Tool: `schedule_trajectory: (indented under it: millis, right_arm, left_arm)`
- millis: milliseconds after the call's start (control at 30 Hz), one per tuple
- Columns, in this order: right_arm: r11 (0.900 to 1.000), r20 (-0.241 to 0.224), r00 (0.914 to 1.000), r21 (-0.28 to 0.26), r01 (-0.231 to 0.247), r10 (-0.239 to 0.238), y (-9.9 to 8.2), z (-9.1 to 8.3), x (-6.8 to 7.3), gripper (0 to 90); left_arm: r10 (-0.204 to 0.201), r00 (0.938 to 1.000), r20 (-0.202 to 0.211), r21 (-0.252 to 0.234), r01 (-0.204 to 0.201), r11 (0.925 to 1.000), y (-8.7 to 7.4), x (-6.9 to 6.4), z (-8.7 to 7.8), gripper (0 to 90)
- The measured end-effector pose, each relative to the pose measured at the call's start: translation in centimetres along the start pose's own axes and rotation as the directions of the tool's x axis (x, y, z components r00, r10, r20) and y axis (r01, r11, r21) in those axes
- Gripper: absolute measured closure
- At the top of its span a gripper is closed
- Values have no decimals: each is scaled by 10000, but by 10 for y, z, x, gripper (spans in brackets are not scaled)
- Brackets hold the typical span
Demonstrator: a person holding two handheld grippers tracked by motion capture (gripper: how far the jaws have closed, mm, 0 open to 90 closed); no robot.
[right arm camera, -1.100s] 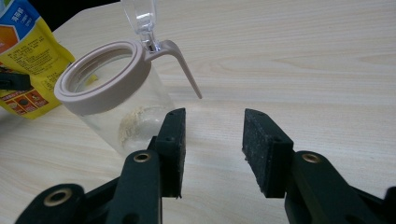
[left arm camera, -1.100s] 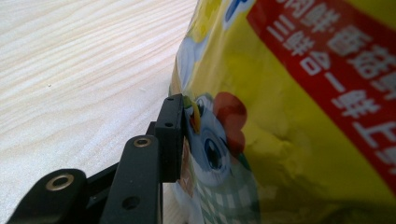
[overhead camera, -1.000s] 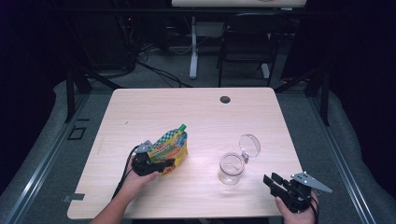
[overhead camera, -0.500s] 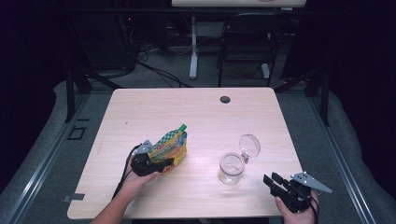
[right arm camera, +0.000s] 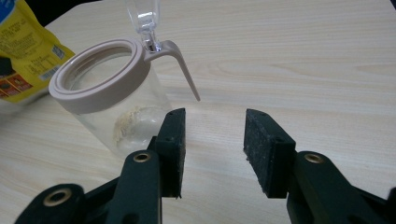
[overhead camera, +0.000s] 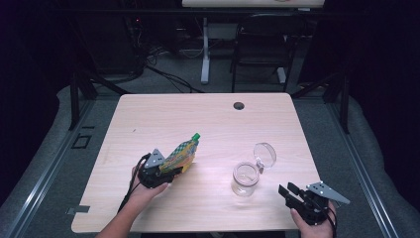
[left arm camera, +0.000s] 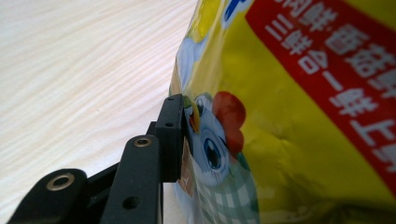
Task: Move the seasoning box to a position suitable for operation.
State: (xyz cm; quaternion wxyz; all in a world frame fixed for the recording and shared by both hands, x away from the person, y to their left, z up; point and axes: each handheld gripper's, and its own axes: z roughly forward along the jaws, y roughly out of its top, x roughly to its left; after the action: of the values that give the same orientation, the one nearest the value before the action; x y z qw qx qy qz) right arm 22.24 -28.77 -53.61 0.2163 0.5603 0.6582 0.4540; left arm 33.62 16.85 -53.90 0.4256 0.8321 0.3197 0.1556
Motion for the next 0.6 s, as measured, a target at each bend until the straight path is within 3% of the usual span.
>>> schedule_trajectory:
  millis: [267, 333, 600]
  right_arm:
    - [9995, 93, 9995, 58, 316, -317, 1, 3, 2, 569]
    - [9996, 62, 9996, 42, 280, -280, 1, 4, 2, 568]
    - [9992, -37, 9993, 146, 384, -384, 2, 9, 5, 554]
  left_arm:
    - [709, 9952, -676, 85, -705, 9975, 3, -6, -5, 630]
    - [690, 9948, -747, 33, -690, 9976, 3, -7, -6, 630]
    - [1119, 9846, -1342, 80, -1118, 9937, 2, -13, -13, 630]
